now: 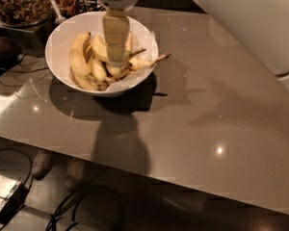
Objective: Pick banana from white bowl
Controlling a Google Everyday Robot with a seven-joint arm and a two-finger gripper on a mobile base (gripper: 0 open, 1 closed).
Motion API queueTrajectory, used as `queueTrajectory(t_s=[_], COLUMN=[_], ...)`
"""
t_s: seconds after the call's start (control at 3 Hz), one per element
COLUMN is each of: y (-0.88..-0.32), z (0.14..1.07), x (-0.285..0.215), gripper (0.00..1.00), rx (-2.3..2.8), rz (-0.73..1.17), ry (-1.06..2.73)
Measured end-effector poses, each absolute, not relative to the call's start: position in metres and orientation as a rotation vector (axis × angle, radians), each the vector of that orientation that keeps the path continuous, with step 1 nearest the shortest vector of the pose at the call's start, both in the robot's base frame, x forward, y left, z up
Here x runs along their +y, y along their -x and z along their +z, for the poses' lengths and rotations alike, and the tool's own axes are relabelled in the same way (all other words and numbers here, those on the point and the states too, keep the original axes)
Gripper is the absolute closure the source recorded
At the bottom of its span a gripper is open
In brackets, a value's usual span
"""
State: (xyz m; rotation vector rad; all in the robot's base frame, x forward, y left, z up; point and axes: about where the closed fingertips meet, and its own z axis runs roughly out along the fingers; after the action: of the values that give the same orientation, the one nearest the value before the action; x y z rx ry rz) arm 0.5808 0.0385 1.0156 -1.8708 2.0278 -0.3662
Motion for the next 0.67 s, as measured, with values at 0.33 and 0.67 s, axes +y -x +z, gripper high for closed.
queueTrajectory(t_s=[0.33,0.67], y=[-0.594,-0.608], z=[1.006,0.993], x=[0.042,0.047], gripper=[0.00,0.00], rx=[2.042,2.092], rz=[-0.292,-0.247], ry=[1.833,1.812])
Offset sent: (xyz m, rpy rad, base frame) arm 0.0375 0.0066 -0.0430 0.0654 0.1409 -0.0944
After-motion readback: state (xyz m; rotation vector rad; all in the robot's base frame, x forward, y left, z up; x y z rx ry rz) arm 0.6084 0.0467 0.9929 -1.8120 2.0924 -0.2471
